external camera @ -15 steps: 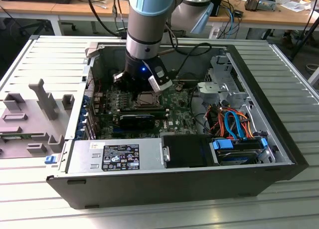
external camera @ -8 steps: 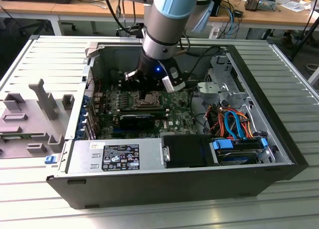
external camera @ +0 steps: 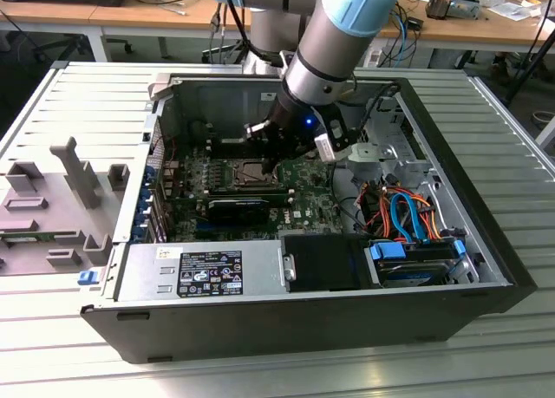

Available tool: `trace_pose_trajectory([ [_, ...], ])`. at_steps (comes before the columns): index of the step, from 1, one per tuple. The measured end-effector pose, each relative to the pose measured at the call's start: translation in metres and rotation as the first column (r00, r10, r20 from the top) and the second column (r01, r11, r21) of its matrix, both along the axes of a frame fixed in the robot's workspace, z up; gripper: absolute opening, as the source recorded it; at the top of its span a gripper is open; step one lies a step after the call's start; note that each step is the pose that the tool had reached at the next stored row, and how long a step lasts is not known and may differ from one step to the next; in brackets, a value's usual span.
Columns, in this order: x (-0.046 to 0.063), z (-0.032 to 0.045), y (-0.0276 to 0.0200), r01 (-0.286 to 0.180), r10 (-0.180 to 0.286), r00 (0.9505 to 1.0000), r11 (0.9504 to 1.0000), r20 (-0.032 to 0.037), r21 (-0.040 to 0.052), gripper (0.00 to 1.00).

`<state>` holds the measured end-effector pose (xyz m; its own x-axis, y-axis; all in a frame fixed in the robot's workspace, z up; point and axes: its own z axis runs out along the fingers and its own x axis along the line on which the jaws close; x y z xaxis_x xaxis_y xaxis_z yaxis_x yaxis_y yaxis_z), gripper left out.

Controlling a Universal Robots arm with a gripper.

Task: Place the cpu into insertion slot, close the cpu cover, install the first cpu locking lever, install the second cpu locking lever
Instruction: 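Install the second cpu locking lever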

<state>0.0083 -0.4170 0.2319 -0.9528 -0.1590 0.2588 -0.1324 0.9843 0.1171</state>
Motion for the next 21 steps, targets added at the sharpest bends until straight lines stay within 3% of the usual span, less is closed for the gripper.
trace_pose_trajectory([
  [1,0.0007,0.0000,0.0000,0.001,-0.001,1.0000,0.9999,0.0000,-0.0170,0.11],
  [2,0.0020,-0.0001,0.0000,0.004,-0.004,1.0000,0.9987,0.0002,-0.0500,0.11],
  [3,0.0024,-0.0002,0.0000,0.011,-0.011,0.9999,0.9983,0.0001,-0.0565,0.11],
  [5,0.0024,-0.0003,0.0000,0.041,-0.041,0.9992,0.9974,0.0002,-0.0597,0.11],
  [6,0.0026,-0.0004,0.0002,0.045,-0.045,0.9990,0.9964,0.0008,-0.0724,0.11],
  [9,0.0026,-0.0004,0.0001,0.045,-0.045,0.9990,0.9962,0.0008,-0.0736,0.11],
  [10,0.0025,-0.0004,0.0001,0.047,-0.046,0.9988,0.9962,0.0143,-0.0735,0.11],
  [11,0.0025,-0.0005,0.0001,0.049,-0.046,0.9978,0.9962,0.0486,-0.0716,0.11],
  [13,0.0025,-0.0005,0.0001,0.052,-0.046,0.9951,0.9962,0.0872,-0.0695,0.11],
  [14,0.0025,-0.0005,0.0001,0.053,-0.046,0.9929,0.9962,0.1099,-0.0683,0.11],
  [15,0.0025,-0.0005,0.0001,0.055,-0.046,0.9908,0.9962,0.1273,-0.0673,0.11],
  [16,0.0025,-0.0005,0.0001,0.057,-0.046,0.9849,0.9962,0.1672,-0.0651,0.11],
  [17,0.0026,-0.0005,0.0001,0.059,-0.046,0.9792,0.9962,0.1977,-0.0632,0.11],
  [19,0.0025,-0.0006,0.0002,0.061,-0.046,0.9731,0.9962,0.2257,-0.0614,0.11],
  [21,0.0025,-0.0005,0.0001,0.061,-0.046,0.9722,0.9962,0.2297,-0.0613,0.11],
])
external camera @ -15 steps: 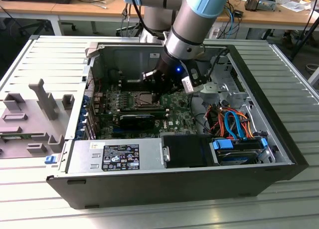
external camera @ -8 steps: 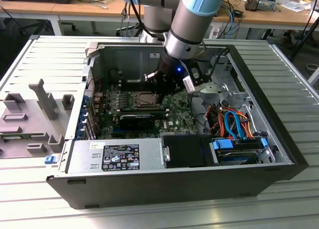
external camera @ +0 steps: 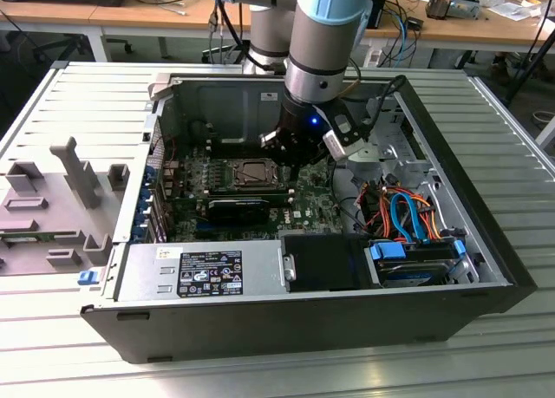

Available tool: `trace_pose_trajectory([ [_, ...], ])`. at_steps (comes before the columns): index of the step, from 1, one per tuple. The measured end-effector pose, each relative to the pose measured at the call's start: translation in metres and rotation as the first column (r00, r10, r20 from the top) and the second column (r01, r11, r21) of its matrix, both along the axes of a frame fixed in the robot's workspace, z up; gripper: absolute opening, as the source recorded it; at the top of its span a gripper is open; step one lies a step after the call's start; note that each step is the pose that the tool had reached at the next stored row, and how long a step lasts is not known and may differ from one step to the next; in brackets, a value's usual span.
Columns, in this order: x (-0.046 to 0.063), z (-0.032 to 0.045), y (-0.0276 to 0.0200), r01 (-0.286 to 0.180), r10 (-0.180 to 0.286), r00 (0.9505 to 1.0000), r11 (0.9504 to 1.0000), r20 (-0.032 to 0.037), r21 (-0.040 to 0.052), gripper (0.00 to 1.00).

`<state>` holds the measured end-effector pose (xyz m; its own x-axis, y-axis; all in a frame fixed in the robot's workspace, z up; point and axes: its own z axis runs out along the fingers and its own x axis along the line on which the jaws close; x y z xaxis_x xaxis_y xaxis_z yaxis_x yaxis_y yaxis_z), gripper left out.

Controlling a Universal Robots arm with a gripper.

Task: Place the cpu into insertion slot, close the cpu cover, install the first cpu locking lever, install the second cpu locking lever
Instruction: 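Install the second cpu locking lever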

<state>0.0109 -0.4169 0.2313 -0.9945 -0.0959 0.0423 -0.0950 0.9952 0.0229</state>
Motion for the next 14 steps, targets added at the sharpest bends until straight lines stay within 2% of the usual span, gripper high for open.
trace_pose_trajectory([
  [3,-0.002,-0.0003,0.0000,0.000,0.000,1.0000,1.0000,0.0003,-0.0002,0.11],
  [5,-0.011,-0.0019,0.0000,0.000,0.000,1.0000,1.0000,0.0018,0.0000,0.11],
  [6,-0.015,-0.0038,0.0000,0.000,0.000,1.0000,1.0000,0.0023,-0.0001,0.11],
  [9,-0.020,-0.0092,0.0000,0.000,0.000,1.0000,1.0000,0.0024,-0.0002,0.11],
  [14,-0.038,-0.0178,-0.0001,0.000,0.000,1.0000,1.0000,0.0024,-0.0004,0.11],
])
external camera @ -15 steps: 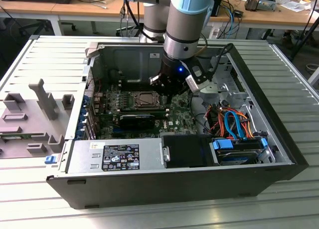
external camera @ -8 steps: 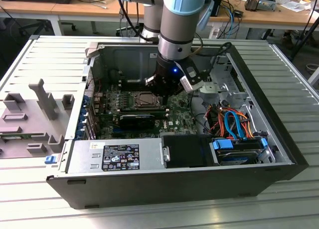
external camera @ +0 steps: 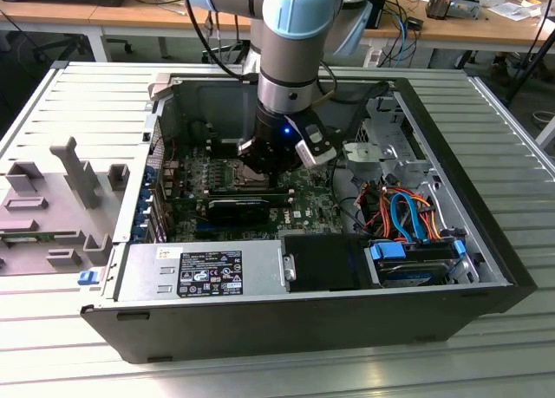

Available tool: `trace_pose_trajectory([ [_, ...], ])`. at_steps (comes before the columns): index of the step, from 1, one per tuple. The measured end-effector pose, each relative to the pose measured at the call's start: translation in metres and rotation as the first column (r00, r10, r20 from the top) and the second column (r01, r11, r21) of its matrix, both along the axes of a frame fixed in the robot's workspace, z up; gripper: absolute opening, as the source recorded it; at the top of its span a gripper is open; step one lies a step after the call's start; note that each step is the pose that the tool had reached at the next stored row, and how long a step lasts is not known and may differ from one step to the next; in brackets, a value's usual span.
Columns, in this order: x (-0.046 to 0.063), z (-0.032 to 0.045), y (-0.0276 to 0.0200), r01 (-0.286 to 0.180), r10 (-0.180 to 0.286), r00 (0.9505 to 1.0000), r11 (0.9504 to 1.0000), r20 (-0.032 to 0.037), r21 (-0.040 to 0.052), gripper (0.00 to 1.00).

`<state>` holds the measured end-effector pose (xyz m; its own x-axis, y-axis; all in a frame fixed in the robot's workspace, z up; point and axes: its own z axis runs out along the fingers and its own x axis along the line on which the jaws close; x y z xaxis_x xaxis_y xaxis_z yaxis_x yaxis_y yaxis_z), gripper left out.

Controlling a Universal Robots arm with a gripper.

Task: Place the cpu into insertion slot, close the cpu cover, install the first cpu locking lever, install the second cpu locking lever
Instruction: 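Install the second cpu locking lever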

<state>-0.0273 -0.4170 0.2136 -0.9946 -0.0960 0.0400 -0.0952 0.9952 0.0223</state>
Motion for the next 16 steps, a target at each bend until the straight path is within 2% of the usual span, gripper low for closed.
trace_pose_trajectory([
  [4,-0.012,-0.0025,0.0000,0.000,0.000,1.0000,1.0000,0.0000,0.0002,0.11],
  [6,-0.024,-0.0036,-0.0001,0.000,0.000,1.0000,1.0000,0.0002,0.0003,0.11],
  [16,-0.059,-0.0066,-0.0002,0.000,0.000,1.0000,1.0000,0.0005,0.0021,0.11],
])
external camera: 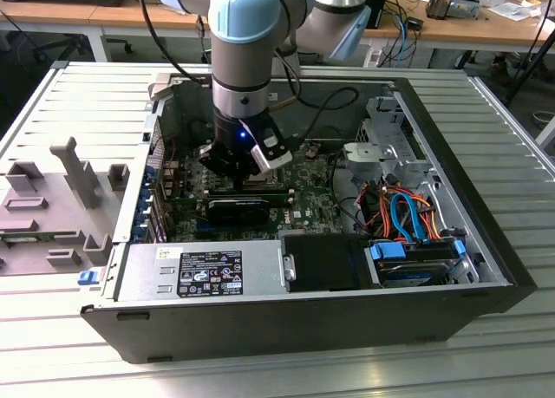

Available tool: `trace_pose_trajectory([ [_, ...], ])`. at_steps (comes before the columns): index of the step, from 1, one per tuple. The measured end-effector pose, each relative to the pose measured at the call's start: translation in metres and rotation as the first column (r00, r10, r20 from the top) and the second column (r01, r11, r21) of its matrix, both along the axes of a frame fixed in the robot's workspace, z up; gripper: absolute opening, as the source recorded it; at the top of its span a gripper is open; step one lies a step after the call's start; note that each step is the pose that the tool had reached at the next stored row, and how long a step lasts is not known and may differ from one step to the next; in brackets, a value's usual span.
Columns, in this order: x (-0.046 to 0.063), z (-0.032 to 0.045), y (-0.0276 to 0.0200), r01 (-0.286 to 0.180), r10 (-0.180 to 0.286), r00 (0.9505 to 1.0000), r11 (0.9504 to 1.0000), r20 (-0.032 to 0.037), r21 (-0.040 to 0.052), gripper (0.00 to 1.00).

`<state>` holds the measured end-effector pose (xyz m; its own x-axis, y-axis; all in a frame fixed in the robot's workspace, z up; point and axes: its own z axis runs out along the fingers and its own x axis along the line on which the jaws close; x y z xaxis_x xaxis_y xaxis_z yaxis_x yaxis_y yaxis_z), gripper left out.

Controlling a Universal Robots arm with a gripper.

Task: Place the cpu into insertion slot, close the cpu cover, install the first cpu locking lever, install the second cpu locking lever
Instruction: 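Install the second cpu locking lever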

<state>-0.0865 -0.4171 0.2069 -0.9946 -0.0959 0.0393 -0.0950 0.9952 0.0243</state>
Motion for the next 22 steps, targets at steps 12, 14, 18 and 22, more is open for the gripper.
trace_pose_trajectory([
  [12,-0.022,-0.0002,0.0000,0.000,0.000,1.0000,1.0000,0.0007,0.0063,0.11],
  [14,-0.022,-0.0001,0.0001,-0.001,0.001,1.0000,1.0000,0.0009,0.0066,0.11],
  [18,-0.022,0.0075,0.0004,-0.001,0.001,1.0000,1.0000,0.0010,0.0067,0.11],
  [22,-0.020,0.0105,0.0016,-0.003,0.003,1.0000,1.0000,-0.0007,0.0081,0.11],
])
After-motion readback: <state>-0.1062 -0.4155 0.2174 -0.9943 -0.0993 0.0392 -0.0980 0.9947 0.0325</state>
